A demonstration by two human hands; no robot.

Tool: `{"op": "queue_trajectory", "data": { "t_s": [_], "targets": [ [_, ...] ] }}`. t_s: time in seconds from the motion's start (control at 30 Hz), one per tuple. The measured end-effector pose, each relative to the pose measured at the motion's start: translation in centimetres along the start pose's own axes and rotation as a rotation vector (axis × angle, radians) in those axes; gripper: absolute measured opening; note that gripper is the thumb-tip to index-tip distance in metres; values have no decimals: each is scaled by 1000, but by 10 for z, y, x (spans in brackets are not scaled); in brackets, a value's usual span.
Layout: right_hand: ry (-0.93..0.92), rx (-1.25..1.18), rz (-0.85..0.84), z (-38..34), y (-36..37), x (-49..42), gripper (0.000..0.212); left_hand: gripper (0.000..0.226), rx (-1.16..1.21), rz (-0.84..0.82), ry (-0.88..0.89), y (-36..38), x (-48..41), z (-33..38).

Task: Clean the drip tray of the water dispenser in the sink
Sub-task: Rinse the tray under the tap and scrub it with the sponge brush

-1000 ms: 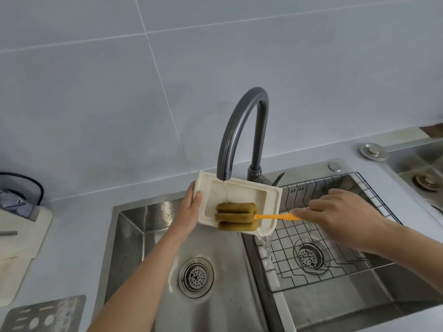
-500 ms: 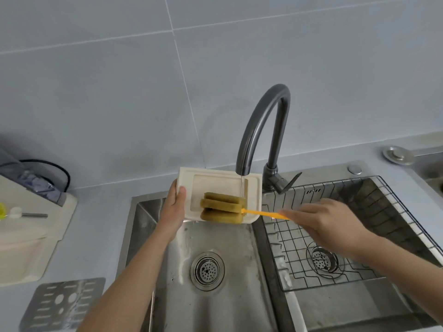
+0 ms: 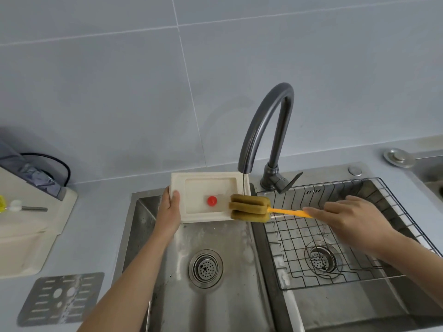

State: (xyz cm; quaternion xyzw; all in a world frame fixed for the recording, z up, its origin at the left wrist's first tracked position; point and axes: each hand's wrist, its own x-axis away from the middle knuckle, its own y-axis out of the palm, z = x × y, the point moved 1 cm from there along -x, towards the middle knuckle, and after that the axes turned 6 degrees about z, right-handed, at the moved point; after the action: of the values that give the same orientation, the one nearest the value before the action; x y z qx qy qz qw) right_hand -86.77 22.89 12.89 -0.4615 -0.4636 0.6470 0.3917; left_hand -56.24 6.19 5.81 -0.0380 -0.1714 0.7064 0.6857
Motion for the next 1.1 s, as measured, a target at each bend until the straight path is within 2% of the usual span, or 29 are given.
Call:
{"op": "queue_trajectory", "data": {
  "t_s": [0.17,0.33,0.53,0.7,0.73,0.9,1.1],
  "targets": [
    [81,-79,109,2,-8,-3,45,45,-65,-8,9,-3,0,-4],
    [127,-135,141,-15,2,-25,51,46,-70,-67,-37,1,4,-9],
    [63,-177,40,-40,15,-51,52,47,-62,-129,-41,5,9,-4],
    [168,-132,-62,-33,14,-59,40,49,-69,-142,-9,2,7,-8],
    [194,-145,-116,-31,14,-58,40,49,-71,-139,-4,1,7,-9],
    [281,-193,-147,-27,4,-48,42,45,-18,-61,3,-1,5,-7],
    [296,-67,-298,-28,-1,-41,39,44,-12,-15,70,-4,5,-3]
  ]
}}
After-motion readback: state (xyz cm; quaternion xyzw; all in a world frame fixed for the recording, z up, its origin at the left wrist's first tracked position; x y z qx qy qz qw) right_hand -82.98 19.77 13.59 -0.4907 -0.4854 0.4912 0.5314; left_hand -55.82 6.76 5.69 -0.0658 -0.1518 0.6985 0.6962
